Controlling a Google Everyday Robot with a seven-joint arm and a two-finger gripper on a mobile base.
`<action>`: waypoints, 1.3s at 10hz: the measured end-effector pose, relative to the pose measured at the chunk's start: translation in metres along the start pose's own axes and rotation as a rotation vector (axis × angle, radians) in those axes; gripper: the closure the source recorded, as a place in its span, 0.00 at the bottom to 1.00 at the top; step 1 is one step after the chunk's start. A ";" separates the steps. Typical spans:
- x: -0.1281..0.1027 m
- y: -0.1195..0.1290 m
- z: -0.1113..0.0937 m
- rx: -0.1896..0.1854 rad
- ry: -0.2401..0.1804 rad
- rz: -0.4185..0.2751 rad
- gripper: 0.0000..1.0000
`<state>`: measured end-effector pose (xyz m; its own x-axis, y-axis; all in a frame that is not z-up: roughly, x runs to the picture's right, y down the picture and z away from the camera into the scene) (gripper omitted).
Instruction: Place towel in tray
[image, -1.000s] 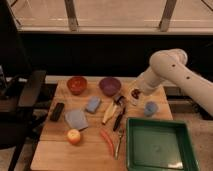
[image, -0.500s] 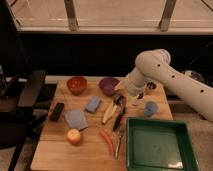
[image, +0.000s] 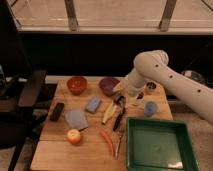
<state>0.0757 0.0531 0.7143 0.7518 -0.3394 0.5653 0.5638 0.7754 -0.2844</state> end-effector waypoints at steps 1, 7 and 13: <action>-0.009 -0.005 0.012 -0.007 -0.015 -0.024 0.35; -0.092 -0.059 0.129 -0.038 -0.177 -0.213 0.35; -0.123 -0.072 0.160 -0.060 -0.229 -0.270 0.35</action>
<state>-0.1122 0.1244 0.7892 0.4806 -0.3948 0.7831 0.7562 0.6387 -0.1421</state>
